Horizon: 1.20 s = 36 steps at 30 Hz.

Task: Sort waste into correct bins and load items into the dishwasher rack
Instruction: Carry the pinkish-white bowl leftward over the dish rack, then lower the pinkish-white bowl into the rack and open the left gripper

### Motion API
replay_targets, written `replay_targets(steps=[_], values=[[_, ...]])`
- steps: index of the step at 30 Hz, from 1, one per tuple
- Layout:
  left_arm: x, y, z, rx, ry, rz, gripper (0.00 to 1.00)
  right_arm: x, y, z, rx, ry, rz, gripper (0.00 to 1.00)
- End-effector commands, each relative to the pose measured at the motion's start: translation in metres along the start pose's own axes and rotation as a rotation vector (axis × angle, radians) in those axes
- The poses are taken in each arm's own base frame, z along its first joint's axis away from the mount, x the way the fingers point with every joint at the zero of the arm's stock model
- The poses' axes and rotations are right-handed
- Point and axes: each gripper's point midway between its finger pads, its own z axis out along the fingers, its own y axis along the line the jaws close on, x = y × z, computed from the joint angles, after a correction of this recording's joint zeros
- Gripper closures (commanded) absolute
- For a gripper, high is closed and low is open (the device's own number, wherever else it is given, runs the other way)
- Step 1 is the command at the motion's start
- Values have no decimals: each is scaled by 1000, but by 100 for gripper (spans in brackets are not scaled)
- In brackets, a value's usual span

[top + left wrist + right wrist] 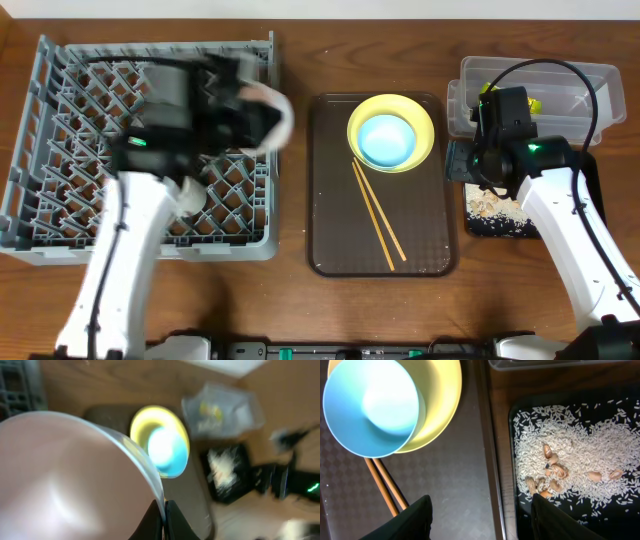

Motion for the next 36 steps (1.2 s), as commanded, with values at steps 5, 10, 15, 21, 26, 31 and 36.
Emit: replay_targets(steps=[5,10,15,21,26,31,36], values=[[-44,27,-44,540,-50,-156,94,-6,0,-6,-4,-24,21,39],[-56,89,-37,574,-58,-331,94,-6,0,-6,-3,-23,21,39],[-59,138,-31,555,-89,-407,94,-6,0,-6,-3,-23,21,39],[-60,174,-30,501,-140,-425,94,-6,0,-6,-3,-23,21,39],[-62,193,-33,438,-178,-446,94,-6,0,-6,-3,-23,14,38],[-62,200,-37,420,-194,-456,94,-6,0,-6,-3,-23,14,38],[-53,219,-32,319,-200,-539,94,-6,0,-6,-3,-21,14,38]])
